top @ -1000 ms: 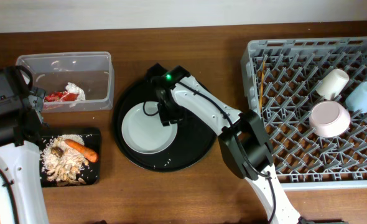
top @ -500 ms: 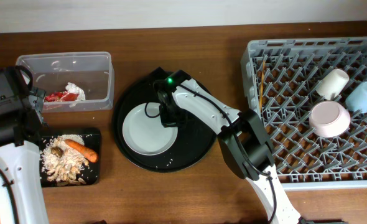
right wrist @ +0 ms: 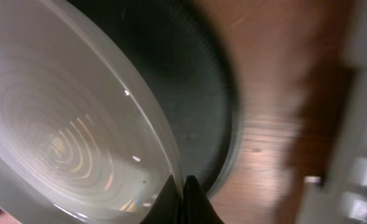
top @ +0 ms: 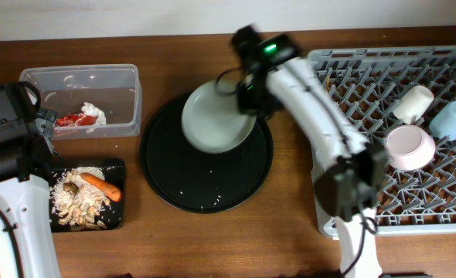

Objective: Sort waste into correct bins and load items into the dishwasher rack
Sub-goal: 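Lift the white plate and carry it right into the rack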

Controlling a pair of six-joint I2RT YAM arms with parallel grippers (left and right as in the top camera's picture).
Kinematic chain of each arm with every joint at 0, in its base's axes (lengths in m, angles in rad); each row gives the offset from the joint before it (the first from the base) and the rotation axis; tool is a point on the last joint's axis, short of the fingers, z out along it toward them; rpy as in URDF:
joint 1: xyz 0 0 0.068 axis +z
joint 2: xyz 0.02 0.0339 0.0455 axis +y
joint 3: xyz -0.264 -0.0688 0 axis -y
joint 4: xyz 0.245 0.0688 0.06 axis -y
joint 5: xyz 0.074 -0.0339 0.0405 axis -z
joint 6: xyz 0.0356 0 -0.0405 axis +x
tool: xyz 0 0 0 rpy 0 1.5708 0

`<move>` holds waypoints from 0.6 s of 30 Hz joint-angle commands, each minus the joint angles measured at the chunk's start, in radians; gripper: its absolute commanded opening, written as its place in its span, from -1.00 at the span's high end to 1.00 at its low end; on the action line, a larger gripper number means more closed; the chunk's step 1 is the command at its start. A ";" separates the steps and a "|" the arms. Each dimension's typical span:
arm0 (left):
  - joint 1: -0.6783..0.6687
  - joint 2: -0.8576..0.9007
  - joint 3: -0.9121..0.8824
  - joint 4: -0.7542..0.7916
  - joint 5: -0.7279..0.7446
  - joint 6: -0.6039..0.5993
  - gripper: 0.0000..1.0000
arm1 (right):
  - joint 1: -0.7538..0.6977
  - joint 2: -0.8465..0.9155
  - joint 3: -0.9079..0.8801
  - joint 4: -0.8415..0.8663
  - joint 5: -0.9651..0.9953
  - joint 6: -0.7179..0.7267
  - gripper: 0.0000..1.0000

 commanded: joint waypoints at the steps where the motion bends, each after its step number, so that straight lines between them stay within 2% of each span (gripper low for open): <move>1: 0.003 0.000 -0.001 0.001 -0.006 -0.010 -0.98 | -0.112 -0.129 0.076 -0.047 0.034 -0.068 0.92; 4: 0.003 0.000 -0.001 0.001 -0.006 -0.010 -0.98 | -0.266 -0.210 0.126 -0.104 0.175 -0.076 0.92; 7: 0.003 0.000 -0.001 0.001 -0.006 -0.010 -0.98 | -0.421 -0.270 0.136 -0.114 0.277 -0.200 0.92; 11: 0.003 0.000 -0.001 0.001 -0.006 -0.010 -0.98 | -0.570 -0.269 0.127 -0.087 0.349 -0.198 0.92; 18: 0.003 0.000 -0.001 0.001 -0.006 -0.010 -0.98 | -0.606 -0.252 0.027 0.069 0.607 -0.168 0.92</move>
